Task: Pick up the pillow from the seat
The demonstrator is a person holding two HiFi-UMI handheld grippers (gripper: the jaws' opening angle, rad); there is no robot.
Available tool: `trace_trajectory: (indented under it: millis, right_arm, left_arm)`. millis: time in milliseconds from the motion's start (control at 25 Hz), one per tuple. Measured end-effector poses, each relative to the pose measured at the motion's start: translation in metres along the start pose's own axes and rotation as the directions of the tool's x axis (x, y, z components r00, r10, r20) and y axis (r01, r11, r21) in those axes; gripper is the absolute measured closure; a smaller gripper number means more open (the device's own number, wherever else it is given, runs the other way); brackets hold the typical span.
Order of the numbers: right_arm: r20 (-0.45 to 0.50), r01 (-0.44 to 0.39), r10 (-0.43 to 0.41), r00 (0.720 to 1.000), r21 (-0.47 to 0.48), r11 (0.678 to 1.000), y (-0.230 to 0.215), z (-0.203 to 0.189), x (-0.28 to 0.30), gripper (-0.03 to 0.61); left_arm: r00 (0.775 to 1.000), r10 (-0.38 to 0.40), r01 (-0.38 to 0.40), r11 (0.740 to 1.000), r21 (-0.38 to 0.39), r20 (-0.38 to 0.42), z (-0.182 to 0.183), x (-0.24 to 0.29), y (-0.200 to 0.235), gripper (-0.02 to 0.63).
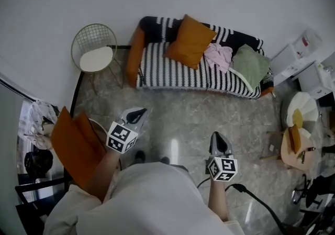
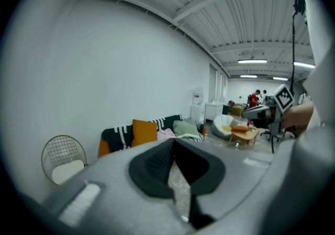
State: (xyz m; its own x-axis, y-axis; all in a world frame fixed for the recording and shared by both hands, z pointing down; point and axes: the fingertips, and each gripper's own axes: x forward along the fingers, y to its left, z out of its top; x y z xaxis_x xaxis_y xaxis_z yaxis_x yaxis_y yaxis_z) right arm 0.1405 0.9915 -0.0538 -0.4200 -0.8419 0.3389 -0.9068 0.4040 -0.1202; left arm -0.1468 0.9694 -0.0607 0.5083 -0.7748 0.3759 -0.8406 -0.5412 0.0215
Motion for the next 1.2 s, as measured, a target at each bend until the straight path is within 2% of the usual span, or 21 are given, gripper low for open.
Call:
trace_trajectory:
  millis: [400, 680, 1200]
  right_arm:
    - [0.008, -0.078, 0.079, 0.997, -0.027, 0.997, -0.034, 0.000, -0.004, 0.574]
    - [0.011, -0.088, 0.088, 0.996, 0.002, 0.996, -0.048, -0.002, 0.005, 0.574]
    - [0.019, -0.064, 0.063, 0.998, 0.040, 0.997, -0.061, 0.015, 0.065, 0.572]
  left_arm:
    - [1.000, 0.028, -0.028, 0.999, -0.019, 0.004, 0.001, 0.026, -0.041, 0.614]
    - [1.000, -0.004, 0.003, 0.999, -0.052, -0.018, -0.009, 0.038, -0.055, 0.614]
    - [1.000, -0.018, 0.016, 0.997, -0.075, -0.025, 0.000, 0.086, -0.002, 0.614]
